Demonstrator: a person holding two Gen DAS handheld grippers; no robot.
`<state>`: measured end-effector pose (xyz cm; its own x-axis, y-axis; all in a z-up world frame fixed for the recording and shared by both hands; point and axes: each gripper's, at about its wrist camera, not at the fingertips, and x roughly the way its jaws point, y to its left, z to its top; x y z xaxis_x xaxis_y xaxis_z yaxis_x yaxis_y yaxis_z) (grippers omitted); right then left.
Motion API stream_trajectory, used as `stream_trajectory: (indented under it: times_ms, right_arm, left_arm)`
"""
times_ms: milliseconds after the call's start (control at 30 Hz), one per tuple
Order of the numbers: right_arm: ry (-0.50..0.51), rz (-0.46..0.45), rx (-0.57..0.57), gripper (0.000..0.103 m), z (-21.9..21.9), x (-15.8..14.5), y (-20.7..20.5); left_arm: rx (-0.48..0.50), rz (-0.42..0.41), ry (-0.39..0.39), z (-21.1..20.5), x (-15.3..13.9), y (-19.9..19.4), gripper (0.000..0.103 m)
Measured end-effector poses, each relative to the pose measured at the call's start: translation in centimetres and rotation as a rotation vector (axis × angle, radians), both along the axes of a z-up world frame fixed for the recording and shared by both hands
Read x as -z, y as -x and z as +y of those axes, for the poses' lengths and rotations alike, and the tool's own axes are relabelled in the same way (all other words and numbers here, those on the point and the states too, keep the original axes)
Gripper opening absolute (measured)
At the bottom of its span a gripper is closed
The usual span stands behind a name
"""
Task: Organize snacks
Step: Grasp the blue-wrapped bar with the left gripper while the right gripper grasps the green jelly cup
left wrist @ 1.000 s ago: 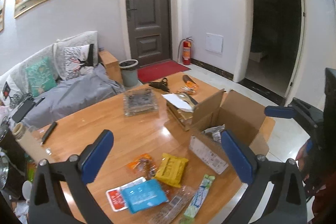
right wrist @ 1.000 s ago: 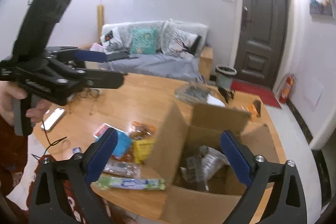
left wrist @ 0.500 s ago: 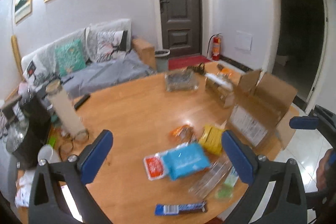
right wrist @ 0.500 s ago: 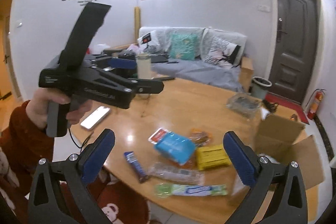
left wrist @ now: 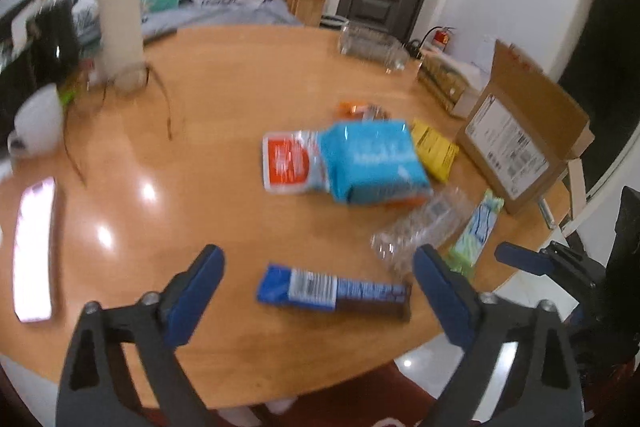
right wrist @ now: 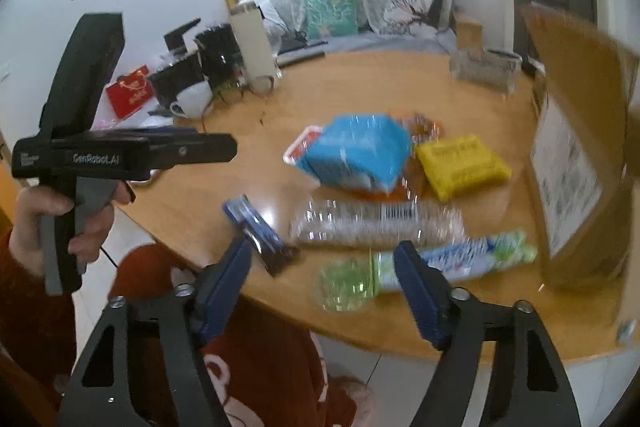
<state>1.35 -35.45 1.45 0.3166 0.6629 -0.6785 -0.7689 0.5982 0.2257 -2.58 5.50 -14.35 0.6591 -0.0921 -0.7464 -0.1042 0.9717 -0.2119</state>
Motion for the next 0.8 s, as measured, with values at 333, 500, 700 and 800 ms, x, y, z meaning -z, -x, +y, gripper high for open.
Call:
stream_trajectory:
  times_ms: [333, 500, 700, 800]
  right_arm:
    - [0.077, -0.034, -0.024, 0.03, 0.7, 3.0, 0.0]
    - [0.082, -0.059, -0.055, 0.027, 1.0, 3.2, -0.1]
    - [0.105, -0.069, -0.078, 0.022, 1.6, 3.4, -0.5]
    - [0.109, -0.073, -0.081, 0.022, 1.8, 3.4, -0.6]
  left_arm:
    - [0.014, 0.09, 0.127, -2.6, 3.1, 0.8, 0.063]
    - [-0.011, 0.093, 0.109, -2.9, 3.0, -0.4, 0.06]
    - [-0.012, 0.097, 0.045, -3.3, 3.0, -2.3, 0.042]
    - [-0.018, 0.096, -0.003, -3.5, 3.1, -3.1, 0.034]
